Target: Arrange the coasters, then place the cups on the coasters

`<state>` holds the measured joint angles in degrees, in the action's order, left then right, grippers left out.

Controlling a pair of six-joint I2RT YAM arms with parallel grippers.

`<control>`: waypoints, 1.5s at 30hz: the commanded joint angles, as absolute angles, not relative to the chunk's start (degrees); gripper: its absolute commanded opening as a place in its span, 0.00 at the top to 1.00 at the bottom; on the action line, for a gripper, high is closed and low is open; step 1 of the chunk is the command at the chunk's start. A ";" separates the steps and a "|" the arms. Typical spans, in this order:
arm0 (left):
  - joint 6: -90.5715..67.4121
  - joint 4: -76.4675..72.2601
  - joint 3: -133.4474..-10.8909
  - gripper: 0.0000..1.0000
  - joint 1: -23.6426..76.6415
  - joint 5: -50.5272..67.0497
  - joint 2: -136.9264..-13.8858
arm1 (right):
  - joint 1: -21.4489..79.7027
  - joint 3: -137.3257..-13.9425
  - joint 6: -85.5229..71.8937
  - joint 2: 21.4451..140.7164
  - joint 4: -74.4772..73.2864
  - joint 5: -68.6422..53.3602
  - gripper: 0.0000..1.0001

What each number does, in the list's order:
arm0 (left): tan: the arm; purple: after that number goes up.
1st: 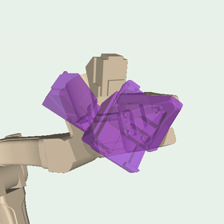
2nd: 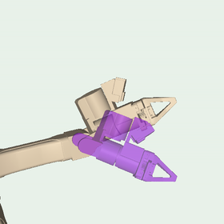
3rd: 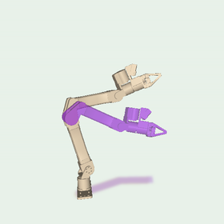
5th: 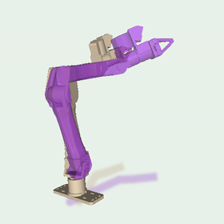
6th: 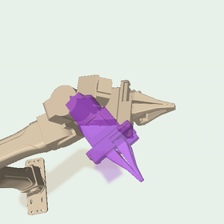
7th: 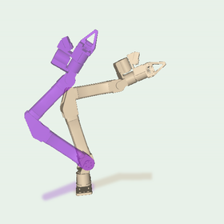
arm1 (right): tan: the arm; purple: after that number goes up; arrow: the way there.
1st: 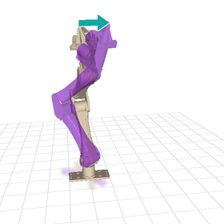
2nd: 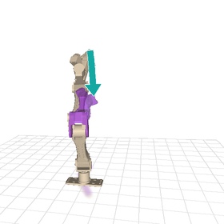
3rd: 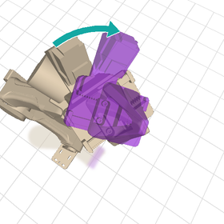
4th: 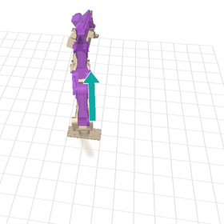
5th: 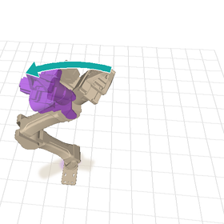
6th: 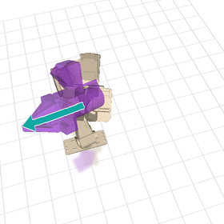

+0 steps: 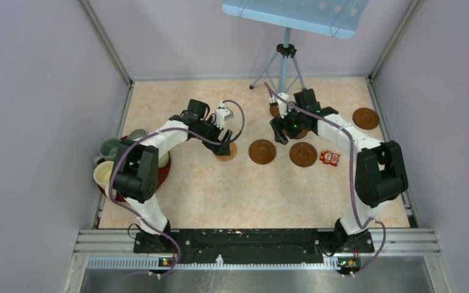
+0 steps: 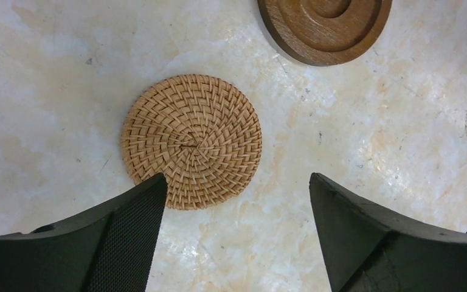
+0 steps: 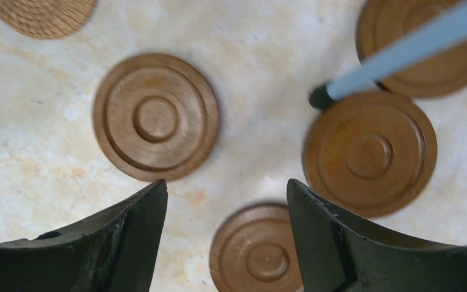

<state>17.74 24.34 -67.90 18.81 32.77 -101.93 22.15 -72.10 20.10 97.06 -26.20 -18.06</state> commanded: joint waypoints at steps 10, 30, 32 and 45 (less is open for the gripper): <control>18.68 26.24 -66.27 0.01 18.03 33.90 -94.52 | 8.94 -65.46 28.60 93.37 -33.38 -18.37 0.30; 18.63 26.28 -66.27 0.01 17.75 34.38 -94.74 | -4.92 -66.52 28.57 97.98 -32.44 -20.53 0.51; 18.62 26.20 -66.14 0.01 17.75 34.43 -94.83 | -4.92 -67.34 27.44 99.04 -31.70 -20.16 0.53; 18.54 26.10 -66.18 0.01 17.67 34.54 -94.68 | -4.58 -69.12 27.50 103.98 -31.34 -17.44 0.60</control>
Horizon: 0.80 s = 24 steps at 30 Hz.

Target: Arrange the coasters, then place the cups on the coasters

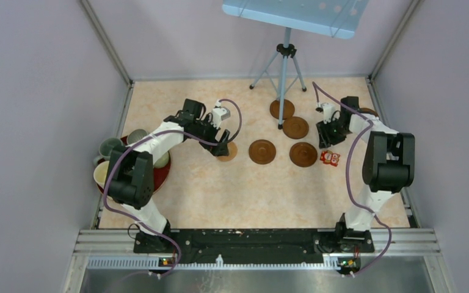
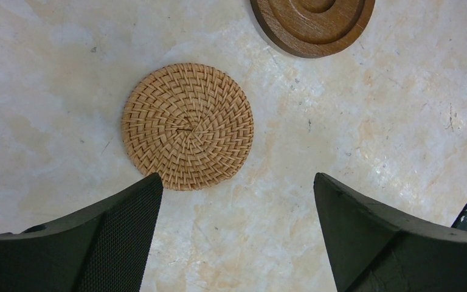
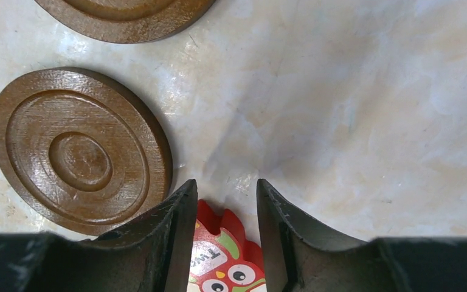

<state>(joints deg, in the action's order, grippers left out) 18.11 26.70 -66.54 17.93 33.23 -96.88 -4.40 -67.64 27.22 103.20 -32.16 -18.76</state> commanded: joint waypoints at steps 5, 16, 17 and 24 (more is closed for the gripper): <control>18.52 26.10 -66.14 0.01 17.58 34.59 -94.57 | -4.60 -65.64 31.07 102.15 -32.59 -15.01 0.61; 18.58 26.19 -65.49 0.01 17.49 35.17 -93.96 | -15.45 -52.22 46.46 92.07 -43.95 -15.44 0.61; 18.60 26.31 -65.47 0.01 17.49 35.23 -93.96 | -16.98 -51.98 48.18 91.50 -45.59 -15.88 0.61; 18.81 26.74 -65.86 0.01 17.48 35.60 -94.71 | -22.57 -65.04 45.57 93.50 -46.59 -20.69 0.52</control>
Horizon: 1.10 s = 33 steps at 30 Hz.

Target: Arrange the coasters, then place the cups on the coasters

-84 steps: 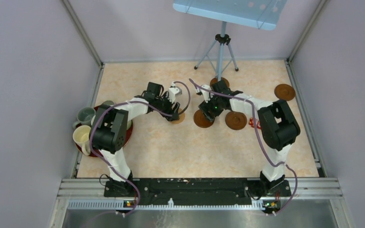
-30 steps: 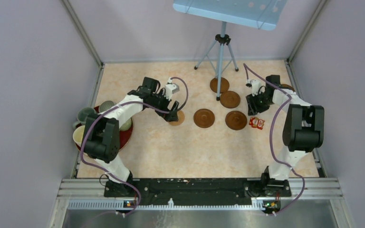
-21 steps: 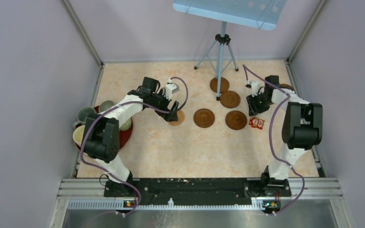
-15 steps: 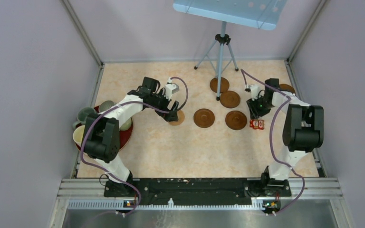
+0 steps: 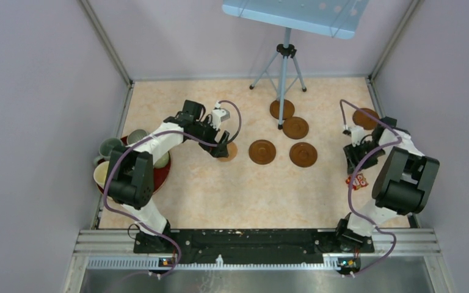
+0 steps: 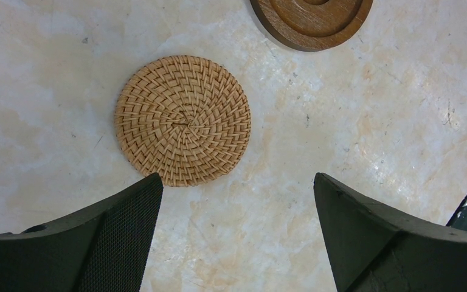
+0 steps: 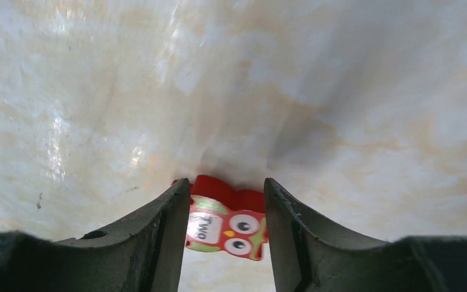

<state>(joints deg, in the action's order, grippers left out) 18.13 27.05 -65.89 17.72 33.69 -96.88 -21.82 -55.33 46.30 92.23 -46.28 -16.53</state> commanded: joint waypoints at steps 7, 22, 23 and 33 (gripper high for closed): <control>18.72 26.80 -66.44 0.01 17.36 35.01 -94.33 | -22.64 -81.79 32.98 103.60 -34.94 -18.16 0.47; 18.53 27.33 -67.90 0.01 16.66 35.53 -94.31 | -22.83 -97.96 23.21 123.04 -28.00 -20.74 0.31; 18.61 27.33 -67.86 0.01 16.62 35.41 -94.28 | -22.78 -98.40 23.39 123.81 -28.00 -20.72 0.31; 19.15 27.64 -67.76 0.01 15.91 35.16 -94.39 | -22.75 -98.81 28.97 127.38 -30.15 -20.80 0.37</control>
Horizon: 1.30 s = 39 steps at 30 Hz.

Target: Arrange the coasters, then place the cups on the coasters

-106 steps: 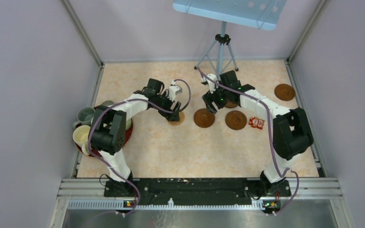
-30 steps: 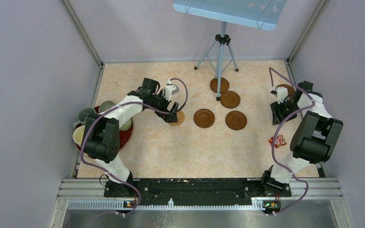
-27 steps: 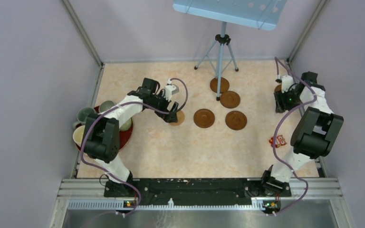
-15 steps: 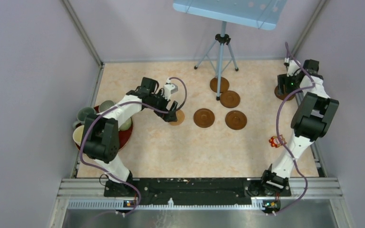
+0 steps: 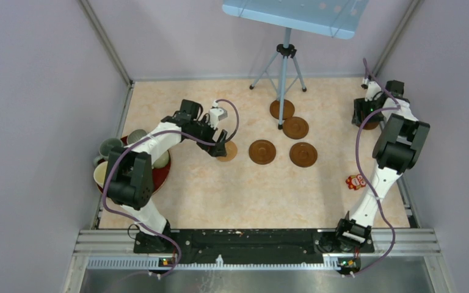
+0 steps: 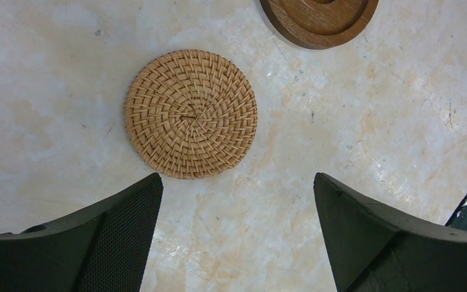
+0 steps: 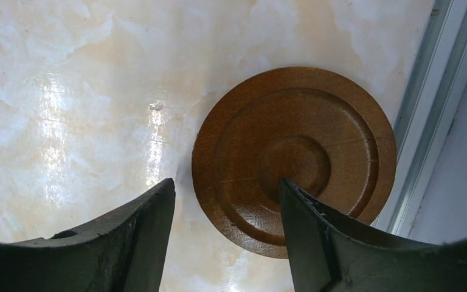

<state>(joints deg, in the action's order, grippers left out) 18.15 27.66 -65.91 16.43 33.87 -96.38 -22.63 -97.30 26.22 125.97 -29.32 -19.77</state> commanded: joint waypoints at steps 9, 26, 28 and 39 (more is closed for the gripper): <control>19.52 28.04 -67.60 0.01 15.32 34.40 -94.15 | -21.98 -99.78 36.01 129.87 -34.78 -17.28 0.44; 17.60 29.08 -66.57 0.01 13.84 36.74 -90.28 | -20.96 -62.64 57.54 104.16 -45.74 -18.51 0.58; 16.88 29.28 -66.70 0.01 12.75 37.42 -90.26 | -19.68 -57.83 58.65 100.56 -45.79 -18.83 0.58; 12.15 30.41 -70.01 0.01 0.73 45.61 -90.73 | -3.40 -41.21 57.82 86.29 -46.11 -18.67 0.57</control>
